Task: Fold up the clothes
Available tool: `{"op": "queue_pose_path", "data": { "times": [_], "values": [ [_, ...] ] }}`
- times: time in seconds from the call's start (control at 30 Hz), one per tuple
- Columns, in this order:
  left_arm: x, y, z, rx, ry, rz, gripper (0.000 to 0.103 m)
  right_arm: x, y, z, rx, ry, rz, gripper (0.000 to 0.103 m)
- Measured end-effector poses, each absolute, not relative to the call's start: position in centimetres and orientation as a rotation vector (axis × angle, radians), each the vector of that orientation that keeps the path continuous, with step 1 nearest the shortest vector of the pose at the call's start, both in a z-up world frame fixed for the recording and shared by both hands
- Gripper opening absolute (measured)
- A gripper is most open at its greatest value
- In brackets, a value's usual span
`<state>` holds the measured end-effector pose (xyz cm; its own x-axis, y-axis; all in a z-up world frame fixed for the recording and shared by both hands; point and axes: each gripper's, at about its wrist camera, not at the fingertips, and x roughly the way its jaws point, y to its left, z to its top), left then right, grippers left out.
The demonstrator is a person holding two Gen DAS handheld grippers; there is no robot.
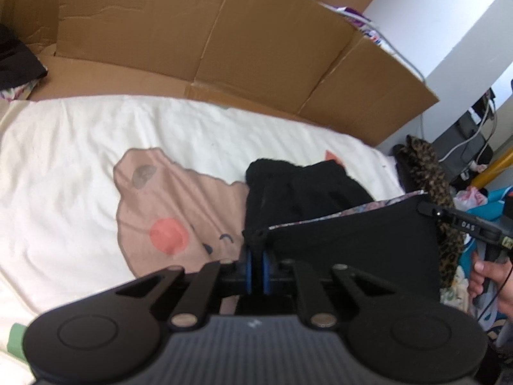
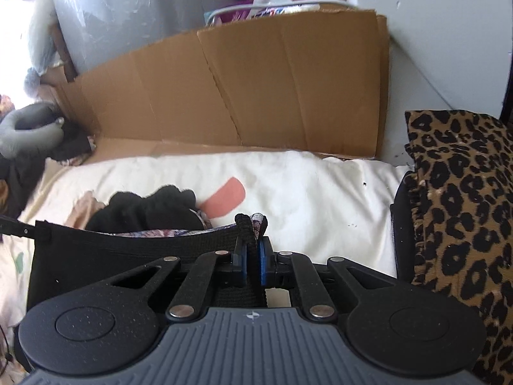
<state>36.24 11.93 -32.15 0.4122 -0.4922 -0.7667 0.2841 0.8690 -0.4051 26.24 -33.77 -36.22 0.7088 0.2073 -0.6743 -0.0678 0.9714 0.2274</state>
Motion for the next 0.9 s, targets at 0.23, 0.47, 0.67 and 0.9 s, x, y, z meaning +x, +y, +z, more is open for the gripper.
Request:
{"op": "queue_pose_path", "data": {
  "times": [0.23, 0.47, 0.67, 0.9],
  "values": [
    [36.3, 12.4, -29.6, -0.242, 0.989, -0.492, 0.007, 25.8, -34.0, -34.0, 0.241, 0.719, 0.142, 0.006],
    [38.1, 12.7, -29.0, -0.235, 0.945, -0.463, 0.007, 27.9, -33.4, -33.0, 0.205, 0.697, 0.154, 0.006],
    [40.4, 12.5, -30.8, -0.209, 0.974, -0.450, 0.007, 30.4, -32.6, -33.8, 0.163, 0.717, 0.151, 0.006],
    [43.1, 11.8, -33.5, -0.178, 1.032, -0.446, 0.007, 32.7, -32.7, -36.6, 0.177, 0.777, 0.111, 0.006]
  ]
}}
